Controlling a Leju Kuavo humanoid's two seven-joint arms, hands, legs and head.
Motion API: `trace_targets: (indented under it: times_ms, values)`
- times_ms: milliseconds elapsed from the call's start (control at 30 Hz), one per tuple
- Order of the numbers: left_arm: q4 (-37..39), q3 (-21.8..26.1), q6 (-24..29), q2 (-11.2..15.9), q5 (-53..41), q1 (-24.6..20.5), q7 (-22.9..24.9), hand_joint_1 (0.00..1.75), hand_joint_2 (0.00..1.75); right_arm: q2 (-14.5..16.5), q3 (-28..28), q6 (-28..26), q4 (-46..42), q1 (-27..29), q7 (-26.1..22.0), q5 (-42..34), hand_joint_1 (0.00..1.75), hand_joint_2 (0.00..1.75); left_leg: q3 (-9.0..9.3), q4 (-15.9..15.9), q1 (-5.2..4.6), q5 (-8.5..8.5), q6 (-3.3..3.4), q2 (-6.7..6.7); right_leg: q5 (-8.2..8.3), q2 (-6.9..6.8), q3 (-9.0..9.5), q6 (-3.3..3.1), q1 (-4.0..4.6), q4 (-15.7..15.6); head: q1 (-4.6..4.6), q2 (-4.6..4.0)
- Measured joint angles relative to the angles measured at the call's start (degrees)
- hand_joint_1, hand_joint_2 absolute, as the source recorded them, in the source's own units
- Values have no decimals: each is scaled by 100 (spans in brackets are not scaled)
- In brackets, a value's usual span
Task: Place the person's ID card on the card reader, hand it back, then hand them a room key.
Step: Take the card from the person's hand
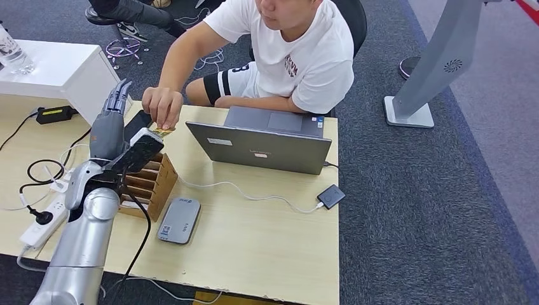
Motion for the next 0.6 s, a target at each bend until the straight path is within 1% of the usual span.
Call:
trace_targets:
  times_ms: [233, 367, 467, 500, 600]
  values:
    - [-150, -871, 438, 431, -900, -86, 343, 0, 175, -1, 190, -244, -2, -2, 61, 252, 0, 175, 0, 1, -1, 0, 0, 0, 1, 0, 2, 0, 0, 0, 0, 0]
    - [-195, -1164, 556, 577, -1205, -114, 468, 1, 175, 0, 231, -355, -4, -3, 125, 332, 0, 175, 0, 1, -1, 0, 0, 0, 1, 0, 1, 0, 0, 0, -1, 0]
    - [-211, -1272, 561, 633, -1240, -119, 492, 85, 175, 0, 242, -364, -7, -3, 151, 335, 0, 175, 0, 1, -1, 0, 0, 0, 0, 0, 1, 0, 0, 0, -1, 0]
    - [-212, -1296, 561, 647, -1242, -120, 493, 127, 175, 0, 246, -366, -9, -3, 165, 335, 0, 175, -1, 1, -1, 0, 0, 0, 0, 0, 0, 0, 0, 0, -1, 0]
    - [-212, -1338, 555, 671, -1233, -119, 495, 175, 175, 0, 260, -383, -19, -3, 197, 335, 0, 175, -1, 1, -1, 0, 0, 0, 0, 0, 0, 0, 0, 0, -1, 0]
